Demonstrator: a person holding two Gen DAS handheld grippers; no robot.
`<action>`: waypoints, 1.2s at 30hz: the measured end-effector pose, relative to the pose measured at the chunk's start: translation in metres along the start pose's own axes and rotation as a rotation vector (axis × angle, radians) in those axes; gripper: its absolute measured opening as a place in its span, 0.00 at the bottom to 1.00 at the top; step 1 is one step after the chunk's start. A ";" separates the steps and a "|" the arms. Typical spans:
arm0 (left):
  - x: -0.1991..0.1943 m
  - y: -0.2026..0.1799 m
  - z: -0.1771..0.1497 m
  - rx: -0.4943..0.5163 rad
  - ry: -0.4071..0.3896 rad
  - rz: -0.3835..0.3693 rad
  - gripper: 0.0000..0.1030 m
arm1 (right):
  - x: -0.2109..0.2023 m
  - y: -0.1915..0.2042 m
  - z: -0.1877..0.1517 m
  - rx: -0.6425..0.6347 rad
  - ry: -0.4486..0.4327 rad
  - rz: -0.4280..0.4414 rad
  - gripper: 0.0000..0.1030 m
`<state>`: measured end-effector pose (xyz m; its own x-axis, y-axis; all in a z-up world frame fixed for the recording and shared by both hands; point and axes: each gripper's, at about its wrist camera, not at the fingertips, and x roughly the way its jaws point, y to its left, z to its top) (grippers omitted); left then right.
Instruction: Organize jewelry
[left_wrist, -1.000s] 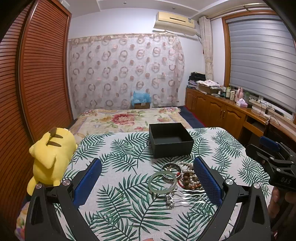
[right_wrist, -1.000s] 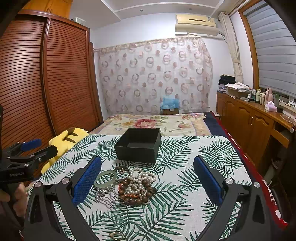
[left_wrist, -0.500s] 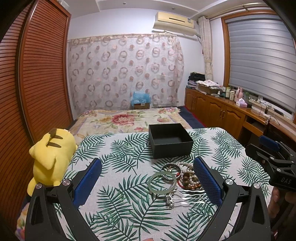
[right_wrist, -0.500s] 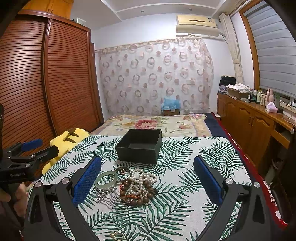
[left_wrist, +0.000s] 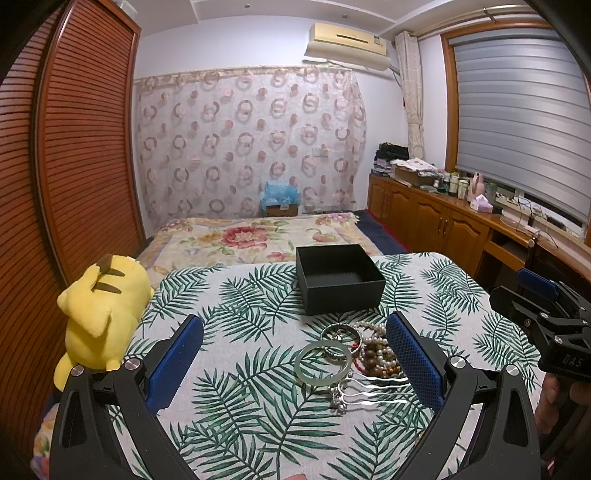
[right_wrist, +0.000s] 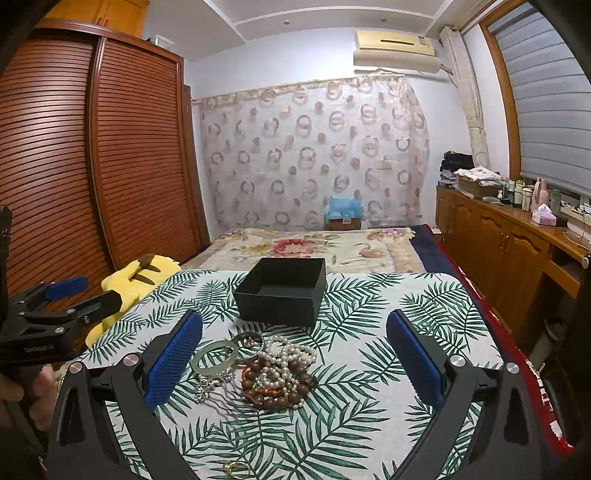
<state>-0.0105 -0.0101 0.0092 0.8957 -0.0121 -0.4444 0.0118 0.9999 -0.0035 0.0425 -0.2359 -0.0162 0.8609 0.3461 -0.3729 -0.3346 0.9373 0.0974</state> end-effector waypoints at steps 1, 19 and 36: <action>0.000 0.000 0.000 0.000 0.001 0.000 0.93 | 0.000 0.001 0.001 -0.001 0.001 0.001 0.98; 0.026 0.003 -0.026 0.007 0.114 -0.036 0.93 | 0.020 -0.001 -0.039 -0.057 0.099 0.084 0.92; 0.047 0.012 -0.062 0.032 0.245 -0.086 0.93 | 0.047 0.017 -0.098 -0.184 0.398 0.248 0.61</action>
<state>0.0044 0.0014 -0.0670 0.7566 -0.0919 -0.6474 0.1005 0.9947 -0.0238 0.0395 -0.2076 -0.1228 0.5460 0.4815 -0.6856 -0.6037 0.7935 0.0764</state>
